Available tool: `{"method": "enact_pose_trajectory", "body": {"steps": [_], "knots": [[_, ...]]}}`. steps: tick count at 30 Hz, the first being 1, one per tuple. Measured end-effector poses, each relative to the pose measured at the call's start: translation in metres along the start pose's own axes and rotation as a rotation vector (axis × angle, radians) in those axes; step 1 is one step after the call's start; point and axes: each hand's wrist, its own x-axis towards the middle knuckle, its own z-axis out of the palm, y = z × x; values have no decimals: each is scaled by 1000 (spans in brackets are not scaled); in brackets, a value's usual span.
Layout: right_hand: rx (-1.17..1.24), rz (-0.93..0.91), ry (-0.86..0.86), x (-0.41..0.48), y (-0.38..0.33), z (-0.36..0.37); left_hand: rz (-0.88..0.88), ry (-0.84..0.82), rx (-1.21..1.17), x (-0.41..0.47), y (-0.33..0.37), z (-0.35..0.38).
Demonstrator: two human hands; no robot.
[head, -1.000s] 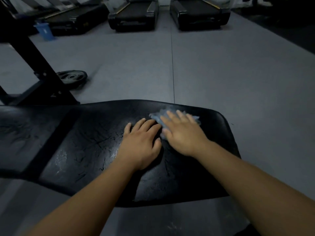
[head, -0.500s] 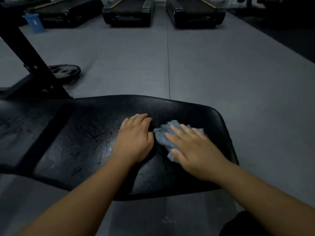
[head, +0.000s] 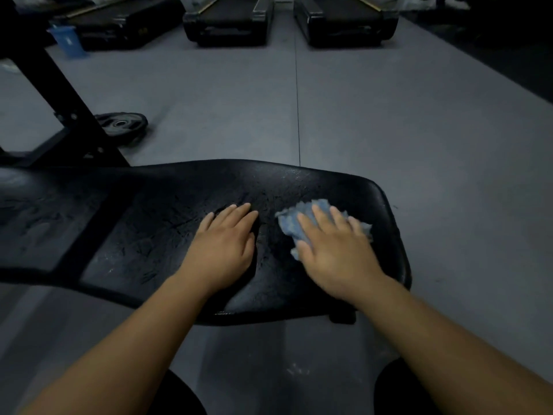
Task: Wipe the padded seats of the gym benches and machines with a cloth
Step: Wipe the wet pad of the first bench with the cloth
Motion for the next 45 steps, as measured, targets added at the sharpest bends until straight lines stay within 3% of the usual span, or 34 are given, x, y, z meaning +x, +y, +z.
{"method": "enact_pose_trajectory", "body": {"steps": [3,6,12,17,22,26,32,36,39,42,45], "knots": [[20,-127,27,-11,-46,8,-18,0,-37,-5,4,-1],[73,-340,-44,-57,-32,10,1,8,-68,-12,-1,-3],[-2,-212,-120,-3,-4,-9,-13,79,-69,-21,0,-1],[-28,-242,105,-14,-19,-11,-32,97,-74,-24,2,0],[180,-501,6,-42,-41,-16,-37,80,-106,-24,4,-3],[382,-307,2,-66,-36,-19,-19,81,-101,-23,3,-3],[148,31,166,-57,-46,-11,-3,104,-86,-21,1,-2],[-18,164,-61,-62,-50,-13,7,130,-91,-21,-1,-1],[63,230,-129,-36,-66,-11,7,136,-103,-21,-1,-1],[78,180,-42,4,-83,2,9,129,-127,-21,-2,-1],[41,-131,37,-15,-81,9,13,122,-164,-21,-5,-1]]}}
